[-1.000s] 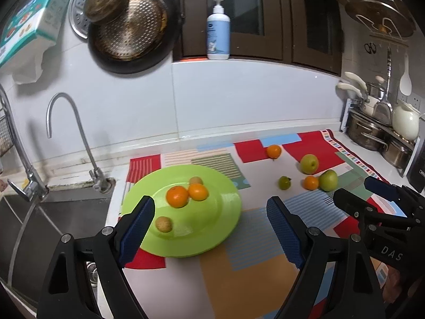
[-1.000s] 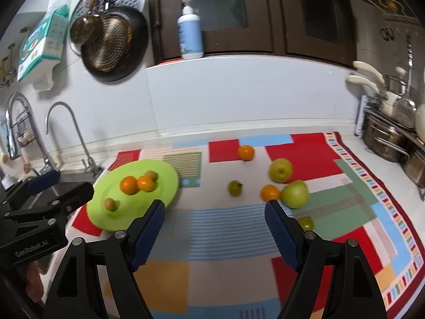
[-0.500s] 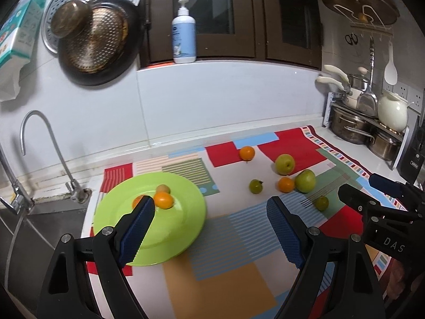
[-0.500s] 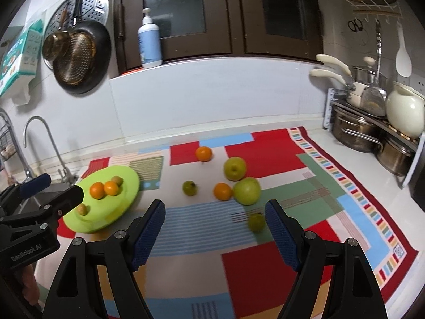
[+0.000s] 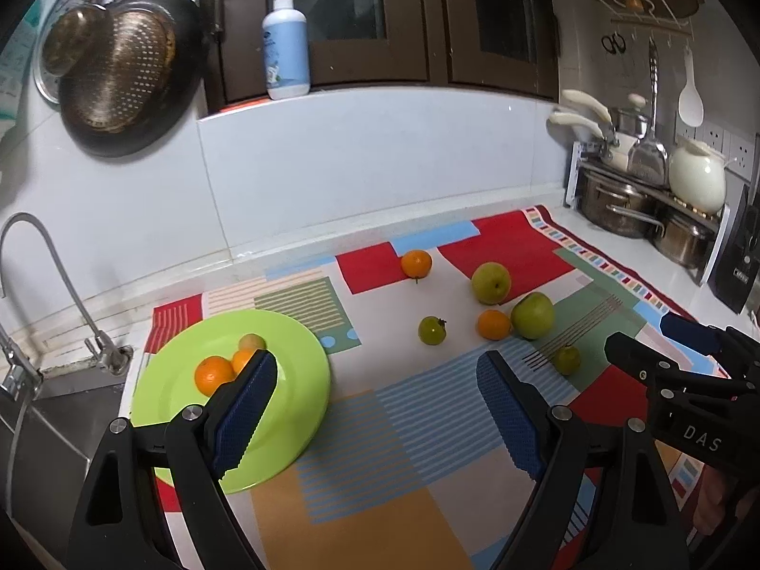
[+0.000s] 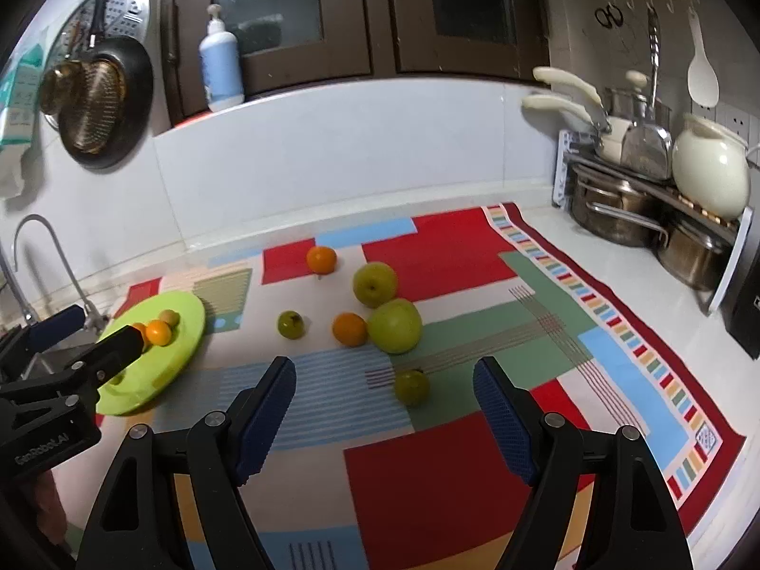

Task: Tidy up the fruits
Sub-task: 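Open both grippers and move them from the plate toward the remaining fruits, then grasp a small green fruit with the left gripper while the right gripper grasps another green fruit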

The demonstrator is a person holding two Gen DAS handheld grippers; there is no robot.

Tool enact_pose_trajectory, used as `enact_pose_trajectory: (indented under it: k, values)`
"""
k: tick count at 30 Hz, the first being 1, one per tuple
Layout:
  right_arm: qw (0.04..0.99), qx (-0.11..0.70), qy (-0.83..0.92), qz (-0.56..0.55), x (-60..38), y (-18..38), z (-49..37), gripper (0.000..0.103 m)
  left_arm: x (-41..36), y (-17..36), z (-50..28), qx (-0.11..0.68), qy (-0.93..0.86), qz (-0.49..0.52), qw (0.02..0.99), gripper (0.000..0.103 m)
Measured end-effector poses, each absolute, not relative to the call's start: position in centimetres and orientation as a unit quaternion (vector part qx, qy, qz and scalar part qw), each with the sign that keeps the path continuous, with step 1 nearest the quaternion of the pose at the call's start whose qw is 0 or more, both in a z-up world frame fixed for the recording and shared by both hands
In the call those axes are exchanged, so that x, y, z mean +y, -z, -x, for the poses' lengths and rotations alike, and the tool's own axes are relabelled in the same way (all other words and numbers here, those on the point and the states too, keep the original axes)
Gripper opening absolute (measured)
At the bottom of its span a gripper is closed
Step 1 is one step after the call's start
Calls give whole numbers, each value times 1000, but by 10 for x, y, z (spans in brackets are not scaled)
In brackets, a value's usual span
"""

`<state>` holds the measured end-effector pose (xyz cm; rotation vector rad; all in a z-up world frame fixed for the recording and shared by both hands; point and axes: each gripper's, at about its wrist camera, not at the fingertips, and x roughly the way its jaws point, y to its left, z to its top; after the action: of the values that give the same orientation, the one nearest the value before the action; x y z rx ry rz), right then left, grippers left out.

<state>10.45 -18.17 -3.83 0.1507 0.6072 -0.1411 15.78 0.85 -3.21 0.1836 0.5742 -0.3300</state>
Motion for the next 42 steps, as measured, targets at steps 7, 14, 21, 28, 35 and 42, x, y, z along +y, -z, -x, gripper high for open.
enact_pose_trajectory:
  k: [7, 14, 21, 28, 35, 42]
  values:
    - [937, 327, 76, -95, -191, 60, -122, 77, -2, 49, -180, 301, 171, -103, 932, 86]
    - [925, 355, 83, -106, -194, 80, -139, 72, -12, 69, -203, 318, 181, -118, 923, 86]
    - [907, 390, 94, -125, -202, 101, -155, 61, -30, 88, -228, 331, 203, -130, 912, 82]
    - [902, 402, 92, -125, -203, 110, -166, 50, -47, 98, -250, 341, 215, -134, 905, 77]
    - [897, 414, 87, -124, -205, 118, -178, 36, -62, 112, -271, 362, 222, -133, 895, 68]
    - [898, 412, 88, -127, -212, 118, -186, 29, -75, 123, -288, 378, 229, -138, 886, 55]
